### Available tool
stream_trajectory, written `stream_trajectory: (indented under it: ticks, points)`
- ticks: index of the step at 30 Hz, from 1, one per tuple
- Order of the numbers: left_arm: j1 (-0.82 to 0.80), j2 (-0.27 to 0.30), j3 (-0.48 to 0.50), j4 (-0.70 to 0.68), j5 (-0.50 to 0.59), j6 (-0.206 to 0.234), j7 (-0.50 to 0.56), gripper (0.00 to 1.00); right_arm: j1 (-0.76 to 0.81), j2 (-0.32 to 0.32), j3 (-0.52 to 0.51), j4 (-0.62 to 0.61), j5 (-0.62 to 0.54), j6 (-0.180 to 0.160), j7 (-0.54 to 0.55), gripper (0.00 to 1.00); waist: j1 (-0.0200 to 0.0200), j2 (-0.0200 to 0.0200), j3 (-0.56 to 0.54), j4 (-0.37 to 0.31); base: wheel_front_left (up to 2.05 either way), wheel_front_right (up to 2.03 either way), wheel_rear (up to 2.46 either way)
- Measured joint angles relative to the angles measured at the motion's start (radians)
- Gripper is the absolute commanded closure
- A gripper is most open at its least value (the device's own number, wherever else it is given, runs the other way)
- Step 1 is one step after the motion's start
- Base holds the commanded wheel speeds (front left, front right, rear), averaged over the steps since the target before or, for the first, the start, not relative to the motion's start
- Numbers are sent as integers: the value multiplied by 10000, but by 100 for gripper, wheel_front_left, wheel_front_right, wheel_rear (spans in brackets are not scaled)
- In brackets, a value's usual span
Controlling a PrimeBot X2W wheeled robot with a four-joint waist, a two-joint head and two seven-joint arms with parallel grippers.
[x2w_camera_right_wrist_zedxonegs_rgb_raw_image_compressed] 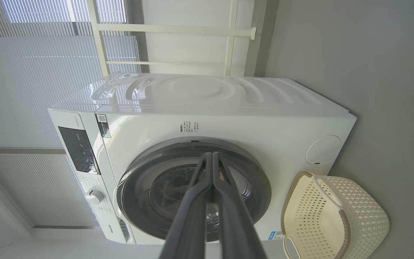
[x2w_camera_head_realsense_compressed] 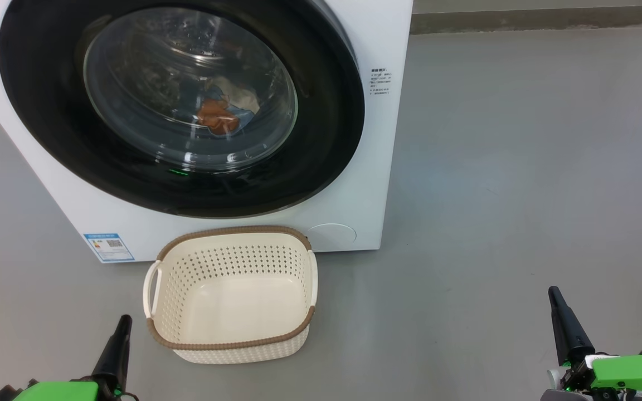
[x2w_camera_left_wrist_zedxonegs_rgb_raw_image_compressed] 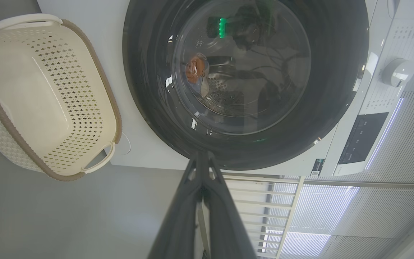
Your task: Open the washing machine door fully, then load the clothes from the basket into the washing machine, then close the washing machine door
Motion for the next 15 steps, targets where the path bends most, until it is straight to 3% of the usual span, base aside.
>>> stream_trajectory:
  ticks: [15]
  points:
    - [0,0,4,0,0,0,0,100,0,0,0,0,0,0,0,100,0,0,0,0,0,0,0]
